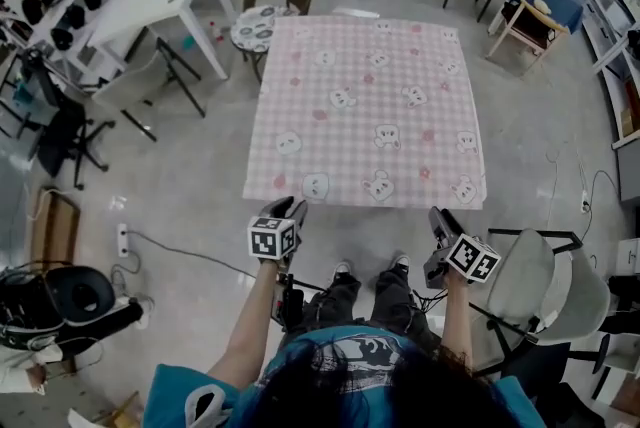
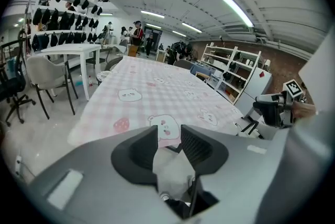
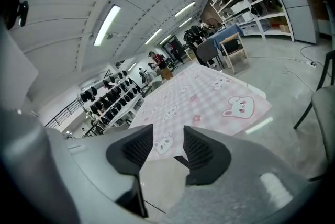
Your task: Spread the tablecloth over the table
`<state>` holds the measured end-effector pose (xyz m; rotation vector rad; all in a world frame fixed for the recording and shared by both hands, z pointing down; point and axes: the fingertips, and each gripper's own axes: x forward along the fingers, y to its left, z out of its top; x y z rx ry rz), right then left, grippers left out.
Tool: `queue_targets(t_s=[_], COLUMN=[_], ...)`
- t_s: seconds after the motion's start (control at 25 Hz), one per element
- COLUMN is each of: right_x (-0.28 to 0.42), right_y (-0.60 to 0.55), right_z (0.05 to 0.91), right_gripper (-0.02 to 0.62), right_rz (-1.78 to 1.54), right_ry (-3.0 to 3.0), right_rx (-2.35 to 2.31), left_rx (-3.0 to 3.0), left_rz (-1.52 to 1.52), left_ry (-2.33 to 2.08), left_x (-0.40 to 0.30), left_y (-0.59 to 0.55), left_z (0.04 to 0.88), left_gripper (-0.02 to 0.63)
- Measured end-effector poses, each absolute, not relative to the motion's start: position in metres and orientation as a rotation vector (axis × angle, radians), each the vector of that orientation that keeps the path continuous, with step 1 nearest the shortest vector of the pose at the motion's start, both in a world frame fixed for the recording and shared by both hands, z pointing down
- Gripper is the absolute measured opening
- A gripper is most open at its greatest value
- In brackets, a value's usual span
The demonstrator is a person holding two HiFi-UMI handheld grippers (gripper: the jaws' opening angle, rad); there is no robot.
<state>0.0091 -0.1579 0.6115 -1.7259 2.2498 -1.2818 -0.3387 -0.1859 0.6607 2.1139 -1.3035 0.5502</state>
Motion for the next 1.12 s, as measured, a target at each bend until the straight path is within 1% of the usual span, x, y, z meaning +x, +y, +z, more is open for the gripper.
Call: queue_targets(t_s=[0.36,0.6,0.8,1.04,1.12], right_x=[-0.060,-0.094,-0.095,-0.070,-0.062], right_y=[-0.146,-0.133,-0.106,-0.073,-0.063], right_z=[0.541,0.499,0.481,0.467,0.463], right_gripper=[0.173,0.172,0.158,0.138,0.123], right_rz=[-1.085,-0.924,-0.877,-0.826,-0.813], right_ry=[2.580,2.783,2.826,2.841,2.838], right_rx=[-1.433,-1.230,-1.124,-1.064,-1.043], left_rx=[2.309,2.413,2.473,2.564,2.585], left_rz=[0.354,0.228,0.181,0.144,0.116], left_ry=[-1.194,-1.144,-1.156,-1.164,-1.172], left_x=[-0.289,-0.245,-0.219,-0.180,-0.166], left_y=[-0.177,-0.161,-0.134,-0.092,-0.080], left_z=[0.596,0.544,0.515,0.477,0.466], left_gripper=[0.167,0.160,0.150,0.149,0.139])
